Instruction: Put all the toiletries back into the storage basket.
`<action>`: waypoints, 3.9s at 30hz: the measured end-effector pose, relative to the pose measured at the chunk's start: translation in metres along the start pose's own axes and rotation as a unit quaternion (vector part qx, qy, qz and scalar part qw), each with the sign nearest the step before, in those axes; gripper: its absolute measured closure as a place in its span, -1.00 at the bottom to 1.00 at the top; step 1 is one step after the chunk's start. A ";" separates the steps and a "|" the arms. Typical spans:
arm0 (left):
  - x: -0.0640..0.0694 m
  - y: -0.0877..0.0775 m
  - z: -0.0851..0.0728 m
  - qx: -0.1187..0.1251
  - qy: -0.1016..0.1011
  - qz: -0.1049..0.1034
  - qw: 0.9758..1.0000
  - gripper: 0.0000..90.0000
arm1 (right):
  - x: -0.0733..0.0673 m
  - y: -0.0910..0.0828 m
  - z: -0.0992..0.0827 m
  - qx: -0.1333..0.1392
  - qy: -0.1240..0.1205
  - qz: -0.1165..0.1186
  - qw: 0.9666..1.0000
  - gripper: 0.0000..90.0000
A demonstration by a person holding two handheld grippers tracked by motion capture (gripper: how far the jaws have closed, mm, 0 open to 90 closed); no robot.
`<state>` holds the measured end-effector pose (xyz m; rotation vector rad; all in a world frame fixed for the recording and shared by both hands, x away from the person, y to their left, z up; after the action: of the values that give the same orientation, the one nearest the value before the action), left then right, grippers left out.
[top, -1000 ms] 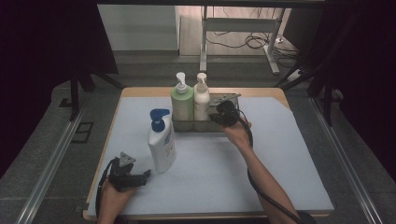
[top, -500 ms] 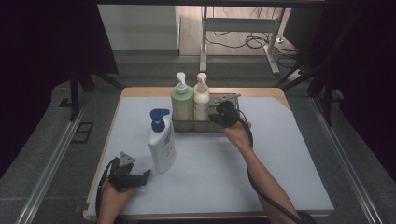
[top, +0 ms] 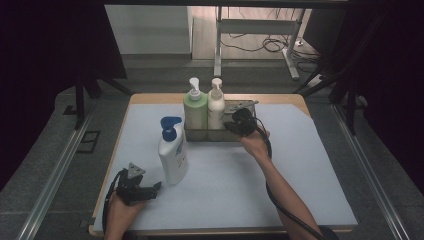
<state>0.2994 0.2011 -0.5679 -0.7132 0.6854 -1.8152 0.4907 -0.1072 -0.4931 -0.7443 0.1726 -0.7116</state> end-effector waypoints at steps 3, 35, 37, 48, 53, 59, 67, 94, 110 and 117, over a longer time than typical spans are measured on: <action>0.000 0.000 0.000 0.000 0.000 0.000 1.000 -0.72 | 0.000 -0.005 0.000 0.005 0.001 -0.002 1.000 0.80; 0.000 0.000 0.000 0.000 0.000 0.000 1.000 -0.72 | -0.029 -0.064 -0.023 0.030 -0.061 0.028 0.997 -0.76; 0.000 0.000 0.000 0.000 0.000 0.000 1.000 -0.72 | -0.031 -0.067 -0.027 0.028 -0.067 0.027 0.997 -0.88; 0.000 0.000 0.000 0.000 0.000 0.000 1.000 -0.72 | -0.040 -0.086 -0.056 0.014 -0.072 0.024 0.997 -1.00; 0.000 0.000 0.000 0.000 0.000 0.000 1.000 -0.72 | -0.043 -0.094 -0.072 0.008 -0.066 0.019 0.998 -1.00; 0.000 0.000 0.000 0.000 -0.001 0.000 1.000 -0.72 | -0.044 -0.101 -0.093 0.007 -0.052 0.015 0.999 -1.00; 0.000 0.000 0.000 0.000 0.000 0.000 1.000 -0.71 | -0.045 -0.110 -0.118 0.017 -0.035 0.004 0.999 -0.99; 0.007 -0.011 0.019 0.022 0.004 -0.040 0.999 0.99 | -0.042 -0.105 -0.156 -0.004 -0.021 -0.014 1.000 -0.92; 0.026 0.010 0.032 0.019 0.028 -0.071 0.997 0.99 | -0.043 -0.104 -0.157 -0.007 -0.023 -0.010 1.000 -0.89; 0.027 0.010 0.031 0.020 0.018 -0.068 0.997 1.00 | -0.044 -0.104 -0.156 -0.005 -0.023 -0.009 1.000 -0.88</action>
<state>0.3204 0.1680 -0.5501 -0.7167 0.6345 -1.9637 0.3424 -0.2202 -0.5422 -0.7718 0.1277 -0.7108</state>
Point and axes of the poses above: each handheld gripper's, and its own axes: y roughly forward along the jaws, z roughly out of its top, x roughly to its right, the point moved 6 cm from there along y, roughly forward along the jaws, and after that the axes turned 11 degrees about -y, right-handed, at the moved point
